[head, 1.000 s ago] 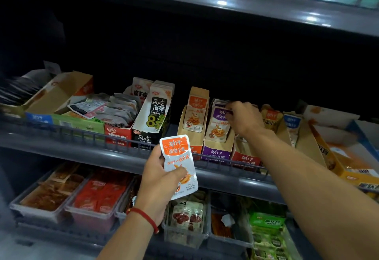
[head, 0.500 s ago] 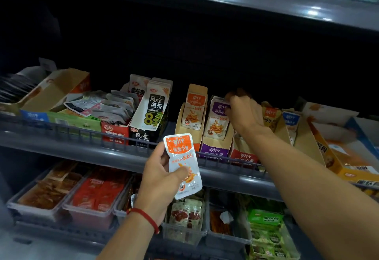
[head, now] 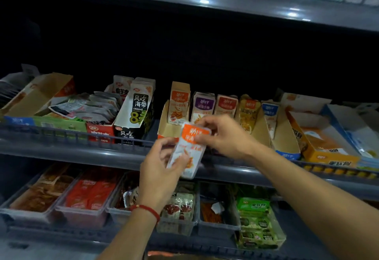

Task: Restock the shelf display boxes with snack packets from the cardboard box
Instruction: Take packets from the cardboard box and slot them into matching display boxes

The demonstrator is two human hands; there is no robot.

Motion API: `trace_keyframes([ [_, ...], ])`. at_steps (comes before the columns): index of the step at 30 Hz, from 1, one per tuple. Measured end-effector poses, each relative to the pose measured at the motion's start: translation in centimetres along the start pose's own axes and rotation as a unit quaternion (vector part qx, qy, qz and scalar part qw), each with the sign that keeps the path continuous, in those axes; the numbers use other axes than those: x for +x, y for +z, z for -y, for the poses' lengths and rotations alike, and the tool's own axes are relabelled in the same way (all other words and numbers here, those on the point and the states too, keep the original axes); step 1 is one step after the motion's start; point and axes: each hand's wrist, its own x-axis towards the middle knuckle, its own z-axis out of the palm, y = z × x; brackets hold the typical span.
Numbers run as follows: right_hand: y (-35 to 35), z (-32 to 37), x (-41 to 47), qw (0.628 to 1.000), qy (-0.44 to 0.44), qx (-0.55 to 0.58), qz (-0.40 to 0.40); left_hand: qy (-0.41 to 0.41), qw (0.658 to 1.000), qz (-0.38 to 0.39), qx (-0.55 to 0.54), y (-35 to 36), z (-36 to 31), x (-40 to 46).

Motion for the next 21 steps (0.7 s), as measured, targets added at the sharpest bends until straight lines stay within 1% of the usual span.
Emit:
trace_keyframes([
  [1,-0.8,0.2,0.5,1.000,0.006,0.002,-0.019,0.030,0.998,-0.018,0.056,-0.3,0.1,0.5],
  [2,-1.7,0.4,1.2,0.999,0.013,0.003,-0.044,0.068,0.989,-0.031,0.131,-0.7,0.2,1.1],
  [4,-3.2,0.8,3.1,0.994,0.018,-0.002,-0.106,0.154,0.945,-0.033,0.286,-1.3,0.4,2.4],
  [5,-3.8,1.0,4.2,0.990,0.013,-0.005,-0.140,0.184,0.923,-0.018,0.338,-1.5,0.6,3.0],
  [6,-4.2,1.0,5.5,0.985,0.008,-0.009,-0.173,0.202,0.905,0.004,0.374,-1.5,0.8,3.5],
  [8,-4.2,1.1,8.2,0.973,0.001,-0.031,-0.228,0.212,0.878,0.039,0.428,-1.3,1.0,3.8],
  [10,-3.7,0.9,11.0,0.966,-0.007,-0.049,-0.253,0.210,0.855,0.058,0.470,-1.1,0.9,3.9],
  [13,-2.3,0.6,14.5,0.970,0.015,-0.091,-0.227,0.204,0.843,0.073,0.492,-0.8,0.6,4.0],
  [17,-0.6,0.3,16.9,0.965,0.070,-0.189,-0.169,0.170,0.859,0.061,0.479,-1.0,0.4,4.3],
  [21,0.8,-0.8,17.7,0.960,0.104,-0.232,-0.117,0.165,0.866,0.060,0.468,-0.9,-0.1,4.1],
])
